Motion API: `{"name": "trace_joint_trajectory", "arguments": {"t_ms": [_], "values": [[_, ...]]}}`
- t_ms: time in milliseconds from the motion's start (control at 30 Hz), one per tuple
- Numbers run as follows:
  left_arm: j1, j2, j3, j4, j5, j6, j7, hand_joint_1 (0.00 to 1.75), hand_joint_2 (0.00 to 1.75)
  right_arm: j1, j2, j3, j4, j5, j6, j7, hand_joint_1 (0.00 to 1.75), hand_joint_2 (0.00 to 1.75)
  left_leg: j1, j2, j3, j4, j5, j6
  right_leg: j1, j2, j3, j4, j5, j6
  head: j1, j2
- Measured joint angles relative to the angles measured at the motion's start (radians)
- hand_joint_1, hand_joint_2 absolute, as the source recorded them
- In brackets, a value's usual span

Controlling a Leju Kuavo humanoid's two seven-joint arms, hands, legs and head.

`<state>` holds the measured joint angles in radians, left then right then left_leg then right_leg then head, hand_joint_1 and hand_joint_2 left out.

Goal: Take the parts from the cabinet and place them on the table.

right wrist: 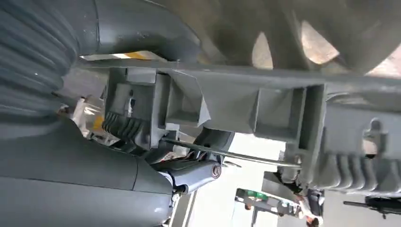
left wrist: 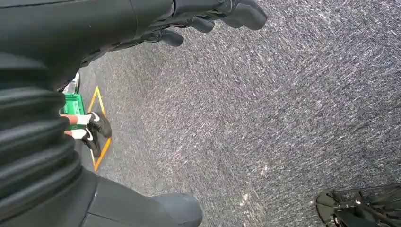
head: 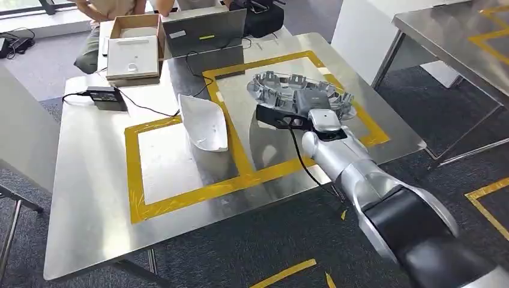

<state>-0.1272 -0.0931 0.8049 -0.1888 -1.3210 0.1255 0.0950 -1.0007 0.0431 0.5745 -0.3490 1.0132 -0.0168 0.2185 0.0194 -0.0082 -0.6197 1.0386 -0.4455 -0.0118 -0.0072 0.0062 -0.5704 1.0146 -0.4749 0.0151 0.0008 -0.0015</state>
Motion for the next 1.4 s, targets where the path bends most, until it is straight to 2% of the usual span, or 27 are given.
{"name": "trace_joint_trajectory", "arguments": {"t_ms": [133,167,300,333,467,733,967,1233,1267,1367,1400], "values": [[-0.002,0.0,0.0,0.0,0.0,0.0,0.001,0.0,1.75,0.0,0.005,0.0,0.0,0.002,-0.004,-0.016,1.75,1.75,0.0,0.0,0.0,0.0,0.0,0.0,0.0,0.0,0.0,0.0,0.0,0.0,0.0,0.0],[-0.002,0.0,0.0,0.0,0.0,0.0,0.001,0.0,1.75,0.0,0.006,0.0,0.0,0.002,-0.004,-0.016,0.0,0.0,0.0,0.0,0.0,0.0,0.0,0.0,0.0,0.0,0.0,0.0,0.0,0.0,0.0,0.0],[-0.002,0.0,-0.001,0.0,-0.001,0.002,0.008,0.0,1.75,0.0,0.012,0.0,0.0,0.005,-0.016,-0.042,0.0,0.0,0.0,0.0,0.0,0.0,0.0,0.0,0.0,0.0,0.0,0.0,0.0,0.0,0.0,0.0],[-0.001,0.0,-0.001,0.0,0.0,0.002,0.008,0.0,0.0,0.0,0.015,0.0,0.0,0.007,-0.023,-0.054,0.0,0.0,0.0,0.0,0.0,0.0,0.0,0.0,0.0,0.0,0.0,0.0,0.0,0.0,0.0,0.0],[0.0,0.0,-0.001,0.0,0.013,-0.02,0.004,0.0,0.0,0.0,0.039,0.0,-0.002,-0.001,-0.048,-0.115,0.0,0.0,0.0,0.001,0.0,0.0,0.0,0.0,0.0,0.0,0.0,0.001,0.0,0.0,0.0,0.0],[0.004,0.0,0.0,0.0,0.022,-0.021,0.019,0.0,0.0,-0.006,0.074,-0.008,-0.105,-0.1,-0.146,-0.297,0.0,0.0,0.0,0.0,0.0,0.0,0.0,-0.001,0.0,0.0,0.0,0.001,0.0,0.0,0.0,0.0],[0.015,0.0,0.001,0.0,0.04,-0.016,0.009,0.0,0.0,-0.017,0.07,-0.016,-0.294,-0.211,-0.131,-0.342,0.0,0.0,0.0,0.0,0.001,0.0,0.001,-0.001,0.0,0.0,0.0,0.001,0.0,0.0,0.0,0.0],[0.03,0.0,0.005,0.0,0.055,0.0,-0.002,0.0,0.0,0.016,0.019,-0.04,-0.573,-0.392,-0.216,-0.42,0.0,0.0,0.0,0.001,0.001,0.0,0.0,-0.001,-0.001,0.0,-0.001,0.001,0.0,0.0,0.0,0.0],[0.031,0.001,0.008,0.0,0.056,0.002,-0.001,0.0,0.0,0.025,0.015,-0.042,-0.605,-0.401,-0.236,-0.433,0.0,0.0,-0.008,0.002,0.0,0.006,-0.004,0.005,-0.006,0.0,0.001,-0.005,0.002,0.004,-0.001,0.0],[0.037,0.002,0.016,0.0,0.058,0.004,0.004,0.0,0.0,0.049,0.008,-0.047,-0.707,-0.414,-0.308,-0.464,0.0,0.0,-0.01,0.002,0.001,0.001,-0.002,0.013,-0.009,0.002,0.001,-0.006,0.004,0.013,0.0,0.0],[0.036,0.0,0.017,0.0,0.058,0.004,0.004,0.0,0.0,0.049,0.007,-0.047,-0.736,-0.414,-0.317,-0.466,0.0,0.0,0.003,0.005,0.008,-0.017,0.008,0.019,-0.005,0.003,0.0,0.0,-0.001,0.015,0.0,0.0]]}}
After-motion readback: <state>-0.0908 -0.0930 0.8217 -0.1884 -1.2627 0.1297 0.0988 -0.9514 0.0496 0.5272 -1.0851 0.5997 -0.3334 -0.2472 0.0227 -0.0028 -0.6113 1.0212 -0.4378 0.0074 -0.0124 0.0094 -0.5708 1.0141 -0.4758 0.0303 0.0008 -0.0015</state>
